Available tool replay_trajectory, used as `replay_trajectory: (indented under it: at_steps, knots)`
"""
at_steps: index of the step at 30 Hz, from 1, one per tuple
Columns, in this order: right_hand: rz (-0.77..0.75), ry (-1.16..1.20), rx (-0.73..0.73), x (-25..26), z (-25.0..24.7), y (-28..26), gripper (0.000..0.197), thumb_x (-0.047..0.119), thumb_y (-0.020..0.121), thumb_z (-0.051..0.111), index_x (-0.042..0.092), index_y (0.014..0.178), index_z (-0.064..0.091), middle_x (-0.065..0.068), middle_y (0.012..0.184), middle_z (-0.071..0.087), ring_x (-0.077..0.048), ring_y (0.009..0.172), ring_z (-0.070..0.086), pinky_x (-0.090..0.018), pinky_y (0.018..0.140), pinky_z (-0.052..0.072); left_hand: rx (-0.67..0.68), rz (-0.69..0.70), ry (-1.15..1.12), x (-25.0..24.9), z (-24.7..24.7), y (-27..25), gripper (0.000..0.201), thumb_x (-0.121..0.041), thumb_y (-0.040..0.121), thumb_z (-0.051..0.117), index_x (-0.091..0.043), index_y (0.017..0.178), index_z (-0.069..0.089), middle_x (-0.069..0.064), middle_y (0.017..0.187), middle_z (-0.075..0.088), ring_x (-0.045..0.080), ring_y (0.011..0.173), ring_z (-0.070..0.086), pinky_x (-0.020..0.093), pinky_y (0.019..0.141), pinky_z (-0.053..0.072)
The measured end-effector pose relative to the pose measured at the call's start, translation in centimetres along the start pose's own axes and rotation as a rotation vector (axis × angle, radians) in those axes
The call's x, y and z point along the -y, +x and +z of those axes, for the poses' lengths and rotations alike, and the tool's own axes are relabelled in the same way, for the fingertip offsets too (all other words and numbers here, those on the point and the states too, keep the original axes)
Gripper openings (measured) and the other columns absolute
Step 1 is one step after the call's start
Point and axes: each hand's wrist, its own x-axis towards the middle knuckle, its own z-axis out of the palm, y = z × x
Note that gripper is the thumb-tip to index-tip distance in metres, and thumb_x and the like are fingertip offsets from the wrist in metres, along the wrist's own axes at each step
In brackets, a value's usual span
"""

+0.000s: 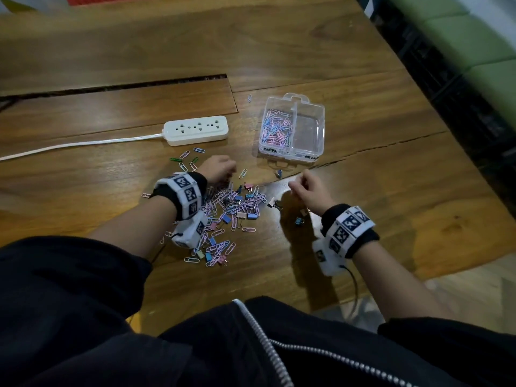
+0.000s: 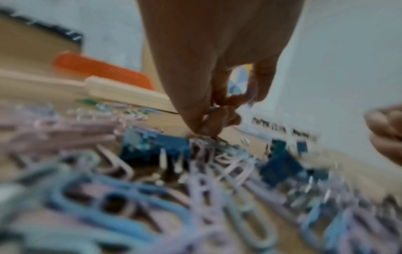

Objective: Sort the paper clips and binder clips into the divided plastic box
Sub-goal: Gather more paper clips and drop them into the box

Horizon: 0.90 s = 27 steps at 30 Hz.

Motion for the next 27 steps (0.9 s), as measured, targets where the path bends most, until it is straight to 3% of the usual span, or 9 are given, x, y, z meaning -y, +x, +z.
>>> replay_trajectory:
  at_steps: [2, 4, 7, 11, 15, 18, 20, 23, 27]
  knots:
    - [0.094, 0.402, 0.039, 1.0, -0.1, -0.1, 0.022, 0.001, 0.092, 0.045, 0.018, 0.077, 0.044, -0.003, 0.066, 0.050, -0.013, 0.056, 0.048, -0.021, 0.052, 0.041, 0.010, -0.043, -0.384, -0.3, -0.3, -0.5, 0.030, 0.004, 0.085, 0.037, -0.010, 0.059, 0.036, 0.003, 0.065, 0.042, 0.003, 0.035, 0.039, 0.014, 0.035, 0.033]
    - [0.208, 0.646, 0.109, 2.0, 0.3, -0.1, 0.023, -0.005, 0.093, 0.038, 0.015, 0.084, 0.047, -0.004, 0.068, 0.048, -0.012, 0.054, 0.048, -0.017, 0.046, 0.041, -0.029, -0.075, -0.584, -0.4, -0.4, -1.1, 0.033, 0.012, 0.076, 0.030, -0.013, 0.054, 0.029, 0.004, 0.062, 0.041, 0.003, 0.030, 0.034, 0.012, 0.029, 0.028]
    - [0.221, 0.410, 0.189, 3.0, 1.6, 0.0, 0.032, -0.012, 0.089, 0.034, 0.015, 0.079, 0.047, -0.003, 0.069, 0.048, -0.011, 0.056, 0.044, -0.014, 0.044, 0.037, -0.016, -0.154, -0.710, -0.8, -0.2, -1.4, 0.022, 0.009, 0.059, 0.031, -0.013, 0.057, 0.028, 0.003, 0.058, 0.041, 0.007, 0.033, 0.031, 0.010, 0.030, 0.024]
    - [0.065, -0.157, 0.231, 3.0, 3.3, 0.9, 0.029, -0.009, 0.085, 0.036, 0.015, 0.083, 0.051, -0.007, 0.093, 0.056, -0.019, 0.084, 0.050, -0.027, 0.071, 0.044, -0.074, -0.192, -0.302, -1.3, 0.7, -0.2, 0.019, -0.013, 0.088, 0.045, -0.015, 0.070, 0.044, -0.001, 0.063, 0.042, 0.010, 0.046, 0.037, 0.017, 0.038, 0.030]
    - [-0.123, -0.562, 0.284, 2.9, 3.6, 2.0, 0.026, 0.015, 0.087, 0.055, 0.011, 0.113, 0.053, -0.013, 0.119, 0.054, -0.026, 0.107, 0.051, -0.036, 0.093, 0.041, -0.164, -0.068, 0.283, -1.3, 1.6, 1.2, 0.030, -0.031, 0.081, 0.066, -0.015, 0.094, 0.044, 0.000, 0.087, 0.050, 0.018, 0.079, 0.050, 0.027, 0.066, 0.042]
    - [-0.218, -0.737, 0.266, 3.0, 3.4, 2.4, 0.034, 0.018, 0.083, 0.063, 0.016, 0.116, 0.053, -0.010, 0.120, 0.053, -0.026, 0.113, 0.047, -0.033, 0.095, 0.038, -0.169, -0.068, 0.401, -1.4, 1.9, 1.7, 0.045, -0.037, 0.078, 0.069, -0.011, 0.107, 0.047, 0.002, 0.096, 0.049, 0.020, 0.087, 0.048, 0.030, 0.076, 0.041]
    - [-0.232, -0.758, 0.262, 3.0, 3.5, 2.6, 0.033, 0.020, 0.082, 0.064, 0.016, 0.114, 0.055, -0.009, 0.119, 0.054, -0.026, 0.112, 0.048, -0.032, 0.093, 0.038, -0.160, -0.076, 0.436, -1.6, 2.1, 1.7, 0.038, -0.034, 0.078, 0.069, -0.010, 0.100, 0.050, 0.002, 0.090, 0.049, 0.020, 0.085, 0.048, 0.031, 0.074, 0.041]
    - [-0.249, -0.829, 0.255, 3.3, 3.7, 2.6, 0.033, 0.022, 0.083, 0.063, 0.016, 0.114, 0.055, -0.010, 0.119, 0.053, -0.027, 0.113, 0.047, -0.035, 0.094, 0.038, -0.146, -0.067, 0.457, -2.0, 2.5, 1.6, 0.031, -0.026, 0.083, 0.065, -0.015, 0.063, 0.044, 0.004, 0.072, 0.050, 0.019, 0.070, 0.046, 0.029, 0.061, 0.038]
    - [-0.285, -0.886, 0.277, 3.4, 3.7, 2.5, 0.028, 0.018, 0.085, 0.059, 0.012, 0.112, 0.057, -0.013, 0.119, 0.051, -0.028, 0.114, 0.046, -0.036, 0.095, 0.038, -0.107, -0.055, 0.454, -2.2, 2.6, 1.5, 0.034, -0.022, 0.088, 0.059, -0.017, 0.059, 0.040, 0.008, 0.081, 0.053, 0.021, 0.077, 0.049, 0.031, 0.073, 0.043]
